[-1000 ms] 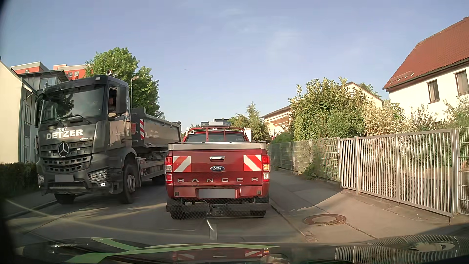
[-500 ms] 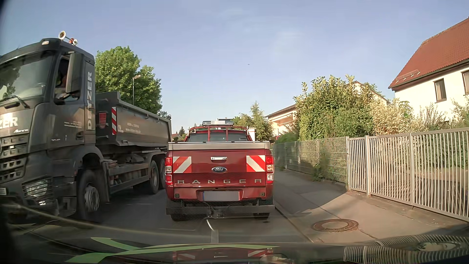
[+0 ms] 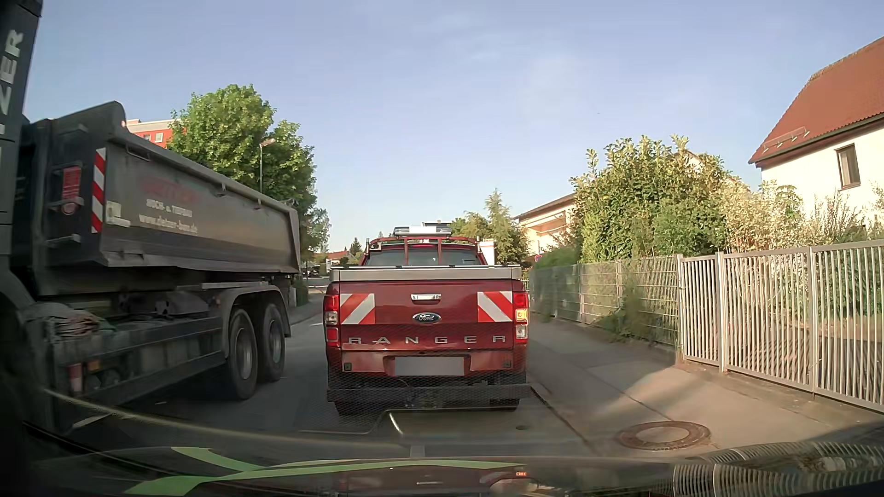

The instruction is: Follow the waypoints while adhering to traffic rules and regulations

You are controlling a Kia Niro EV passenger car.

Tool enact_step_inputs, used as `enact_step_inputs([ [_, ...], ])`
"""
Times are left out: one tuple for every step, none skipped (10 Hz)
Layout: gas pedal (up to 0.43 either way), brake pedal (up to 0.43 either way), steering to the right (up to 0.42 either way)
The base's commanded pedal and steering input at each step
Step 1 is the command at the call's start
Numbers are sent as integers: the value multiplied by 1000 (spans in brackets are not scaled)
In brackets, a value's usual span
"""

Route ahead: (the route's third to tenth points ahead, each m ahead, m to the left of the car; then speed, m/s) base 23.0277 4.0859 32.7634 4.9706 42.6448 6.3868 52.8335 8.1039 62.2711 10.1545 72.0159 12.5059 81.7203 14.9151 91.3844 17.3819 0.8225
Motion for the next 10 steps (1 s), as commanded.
enact_step_inputs([
  [0, 43, -294],
  [0, 0, -288],
  [0, 0, -279],
  [0, 0, -274],
  [8, 0, -268],
  [177, 0, -260],
  [189, 0, -247],
  [189, 0, -234],
  [189, 0, -217],
  [189, 0, -197],
])
